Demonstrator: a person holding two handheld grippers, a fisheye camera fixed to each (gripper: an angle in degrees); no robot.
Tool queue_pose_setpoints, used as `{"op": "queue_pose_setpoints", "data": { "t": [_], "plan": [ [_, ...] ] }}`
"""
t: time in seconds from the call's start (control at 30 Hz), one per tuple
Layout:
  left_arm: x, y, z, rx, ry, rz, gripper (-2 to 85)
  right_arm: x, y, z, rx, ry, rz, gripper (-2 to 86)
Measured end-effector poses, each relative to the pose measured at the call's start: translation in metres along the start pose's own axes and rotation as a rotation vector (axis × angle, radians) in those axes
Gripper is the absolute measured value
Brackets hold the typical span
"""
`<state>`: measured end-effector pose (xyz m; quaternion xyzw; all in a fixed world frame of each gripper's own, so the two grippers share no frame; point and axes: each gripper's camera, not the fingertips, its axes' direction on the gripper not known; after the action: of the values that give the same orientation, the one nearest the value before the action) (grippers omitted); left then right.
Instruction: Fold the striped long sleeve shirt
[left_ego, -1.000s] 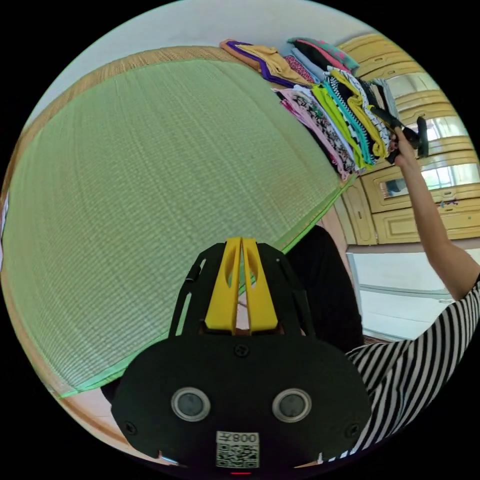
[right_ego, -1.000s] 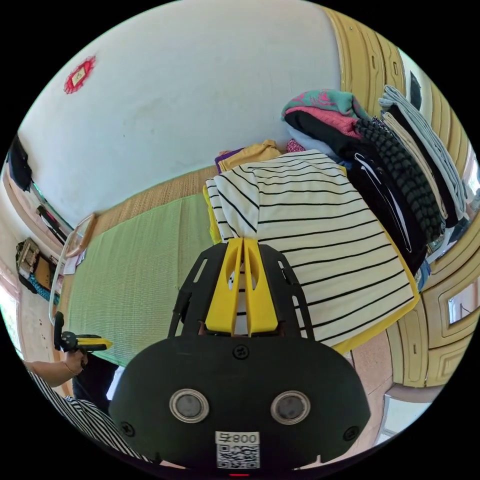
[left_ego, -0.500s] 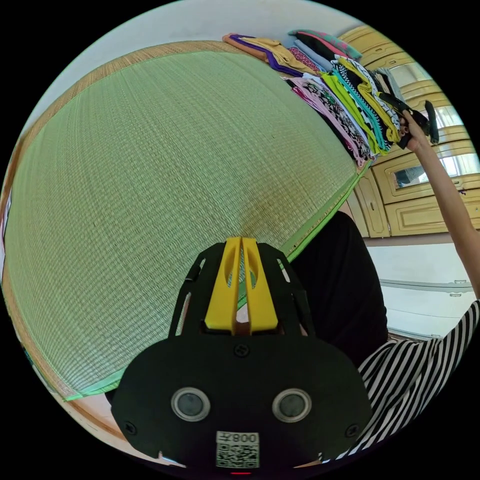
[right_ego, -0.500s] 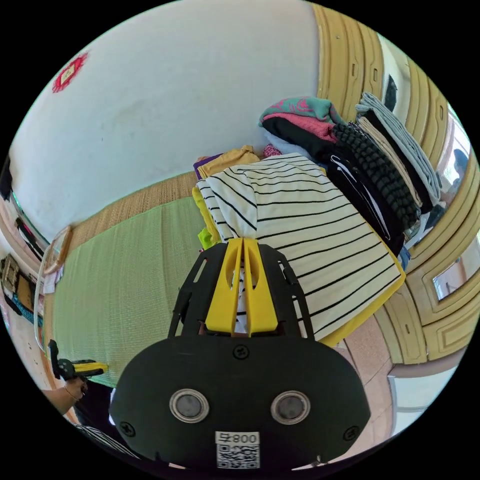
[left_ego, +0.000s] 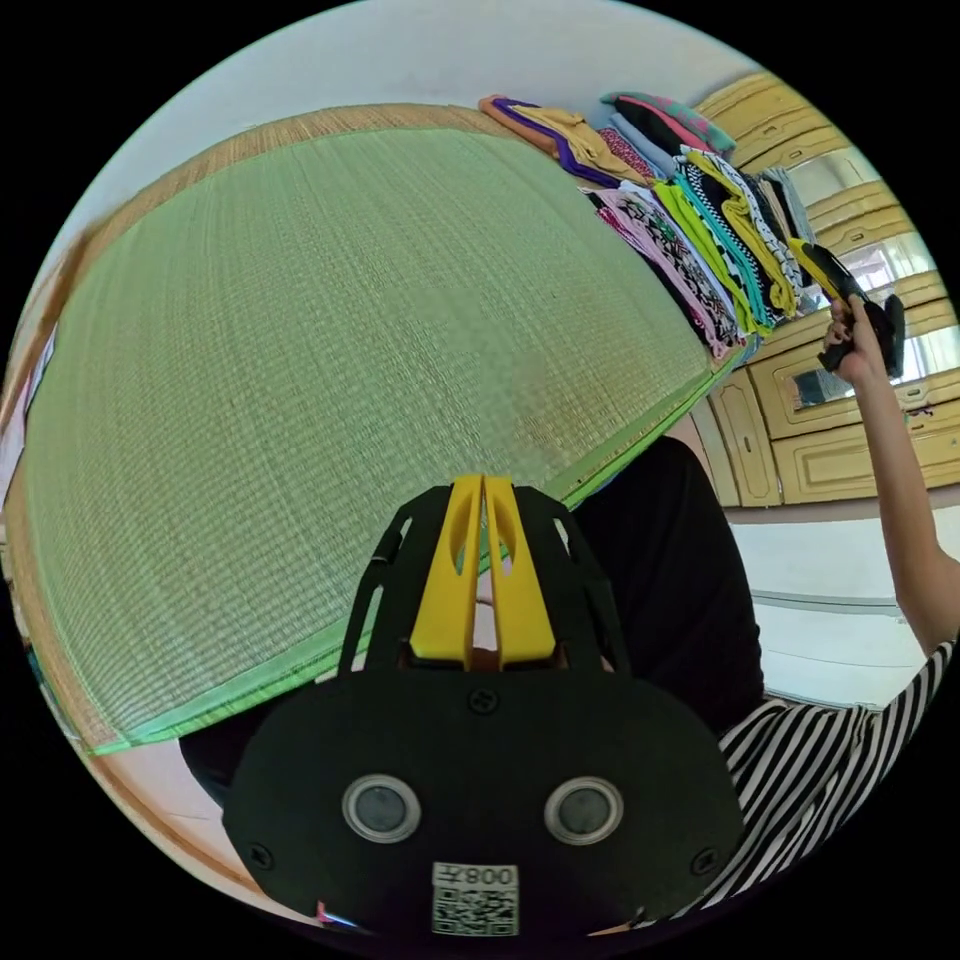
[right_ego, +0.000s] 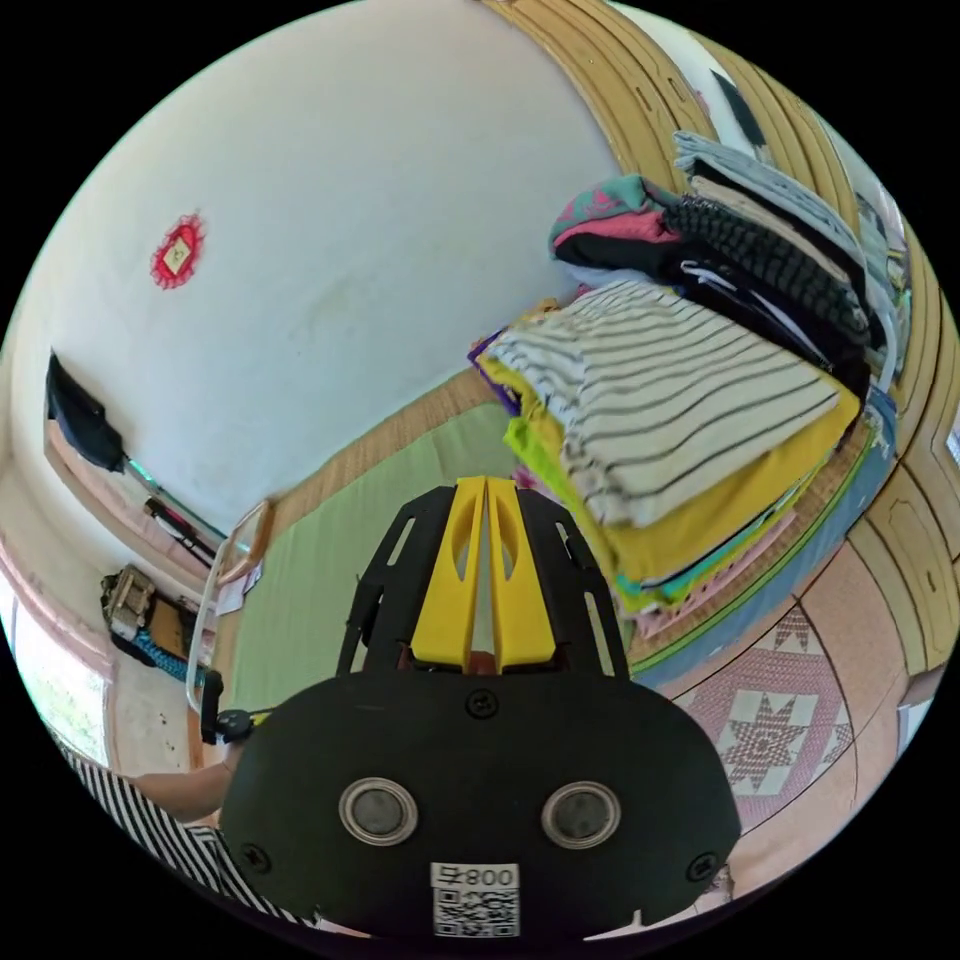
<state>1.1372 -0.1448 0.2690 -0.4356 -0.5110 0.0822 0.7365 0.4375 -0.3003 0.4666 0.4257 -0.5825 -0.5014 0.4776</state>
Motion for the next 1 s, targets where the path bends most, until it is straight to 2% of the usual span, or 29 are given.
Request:
{"op": "queue_pose_setpoints", "data": {
  "t": [0.13, 0.3, 0.4, 0.6, 0.83, 1.0],
  "plan": [
    [-0.007, 0.023, 0.016, -0.044, -0.069, -0.045, 0.1, -0.02, 0.044, 0.026, -0.174, -0.09, -0.014, 0.1],
    [-0.009, 0.038, 0.033, -0.032, -0.062, -0.069, 0.2, -0.048, 0.101, 0.091, -0.488, -0.092, -0.022, 0.1],
    [-0.002, 0.033, 0.044, -0.052, -0.094, -0.05, 0.2, -0.057, 0.107, 0.113, -0.579, -0.088, -0.004, 0.0],
    [0.005, 0.015, 0.066, -0.113, -0.137, -0.013, 0.1, -0.078, 0.088, 0.133, -0.645, -0.04, -0.042, 0.1],
    [0.008, 0.006, 0.089, -0.059, -0.181, 0.016, 0.2, -0.088, 0.063, 0.139, -0.654, -0.055, -0.045, 0.3],
    [0.001, -0.007, 0.103, -0.023, -0.172, 0.01, 0.2, -0.123, 0.045, 0.149, -0.694, 0.05, -0.199, 1.4]
  ]
}}
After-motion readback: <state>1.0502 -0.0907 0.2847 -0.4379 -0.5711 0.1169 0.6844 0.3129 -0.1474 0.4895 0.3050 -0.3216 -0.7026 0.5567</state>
